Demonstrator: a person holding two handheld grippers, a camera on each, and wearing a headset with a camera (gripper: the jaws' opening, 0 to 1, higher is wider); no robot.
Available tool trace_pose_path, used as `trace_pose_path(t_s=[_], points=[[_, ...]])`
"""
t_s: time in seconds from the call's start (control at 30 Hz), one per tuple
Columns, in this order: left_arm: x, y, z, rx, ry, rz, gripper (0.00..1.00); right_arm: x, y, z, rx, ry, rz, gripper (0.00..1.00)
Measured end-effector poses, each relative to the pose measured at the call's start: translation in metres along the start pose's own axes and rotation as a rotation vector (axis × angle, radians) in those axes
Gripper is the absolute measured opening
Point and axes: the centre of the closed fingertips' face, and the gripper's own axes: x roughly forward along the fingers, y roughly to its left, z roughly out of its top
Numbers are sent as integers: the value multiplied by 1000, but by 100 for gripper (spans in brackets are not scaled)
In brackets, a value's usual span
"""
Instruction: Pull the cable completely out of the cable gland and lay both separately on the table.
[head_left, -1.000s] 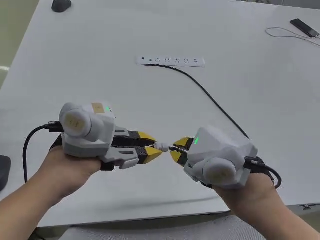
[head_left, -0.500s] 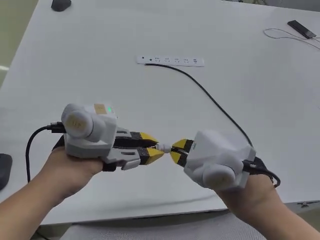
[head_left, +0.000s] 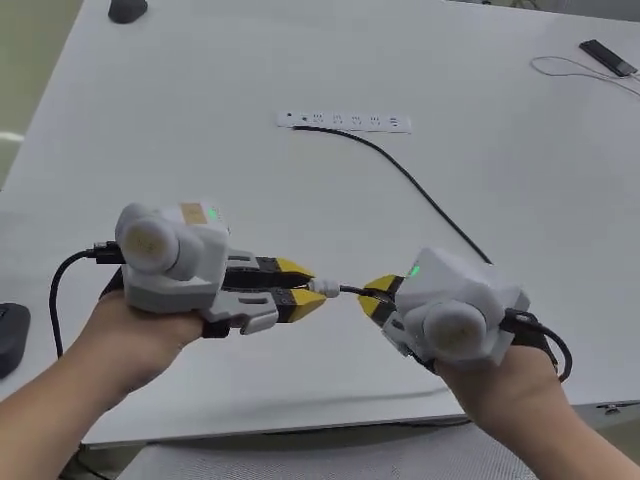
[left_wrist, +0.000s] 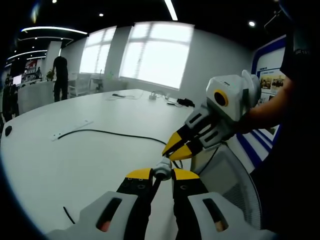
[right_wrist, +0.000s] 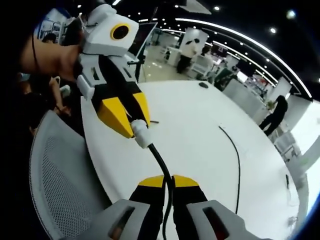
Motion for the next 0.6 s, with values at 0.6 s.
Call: trace_pose_path(t_s=[0.6], points=[[10, -5, 5, 31, 4, -4, 15, 9, -25, -58, 414, 45, -42, 0]])
